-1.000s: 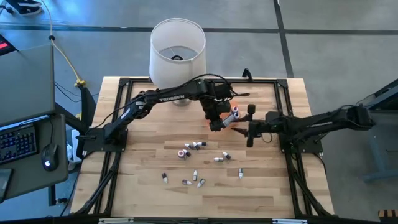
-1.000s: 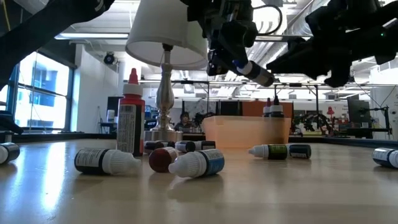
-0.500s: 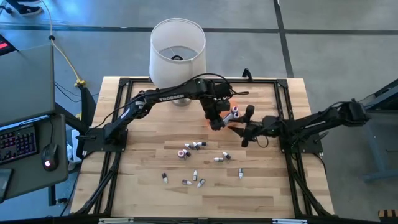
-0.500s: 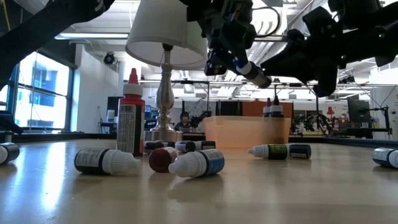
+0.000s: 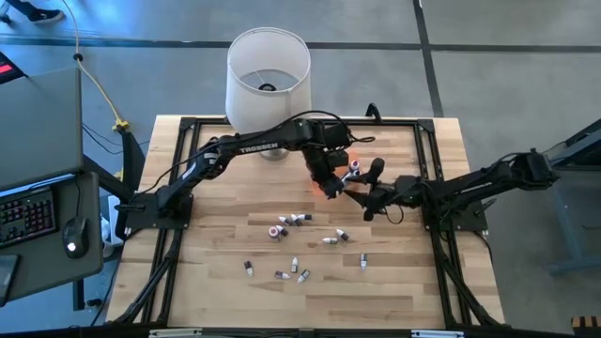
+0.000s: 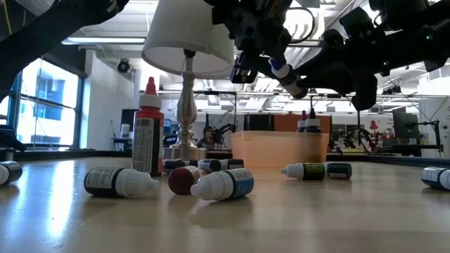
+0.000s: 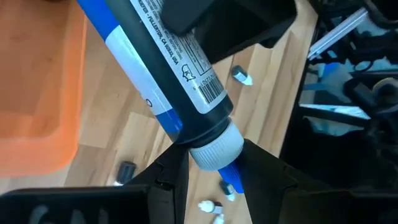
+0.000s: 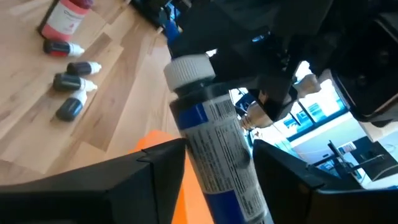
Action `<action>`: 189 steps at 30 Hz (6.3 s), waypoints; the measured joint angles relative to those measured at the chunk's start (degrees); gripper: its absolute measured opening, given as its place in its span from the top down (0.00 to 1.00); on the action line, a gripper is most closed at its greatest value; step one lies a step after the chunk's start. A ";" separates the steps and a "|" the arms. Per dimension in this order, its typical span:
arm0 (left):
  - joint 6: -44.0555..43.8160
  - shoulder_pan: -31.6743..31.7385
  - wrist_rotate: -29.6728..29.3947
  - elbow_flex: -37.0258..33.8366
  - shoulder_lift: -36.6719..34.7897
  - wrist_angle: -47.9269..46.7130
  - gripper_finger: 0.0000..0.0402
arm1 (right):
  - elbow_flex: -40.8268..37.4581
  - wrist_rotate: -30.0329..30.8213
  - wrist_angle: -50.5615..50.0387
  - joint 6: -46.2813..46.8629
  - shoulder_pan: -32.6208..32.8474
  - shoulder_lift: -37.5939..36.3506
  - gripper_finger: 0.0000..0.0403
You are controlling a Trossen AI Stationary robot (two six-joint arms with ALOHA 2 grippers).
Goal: Pick & Place food coloring
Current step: Adjust the large blue food coloring bottle in the orange bin
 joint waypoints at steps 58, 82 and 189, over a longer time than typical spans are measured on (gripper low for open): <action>30.51 -15.59 -39.89 -0.07 -13.40 0.60 0.65 | -0.02 -12.77 2.66 16.34 -2.12 -0.13 0.66; 31.85 -21.20 -50.52 -0.09 -10.27 11.86 0.65 | 0.02 -24.07 6.02 22.87 -2.10 -0.15 0.66; 21.63 -20.09 -62.53 -0.15 -7.15 1.65 0.92 | 0.07 -8.89 4.29 18.50 -2.06 -5.16 0.56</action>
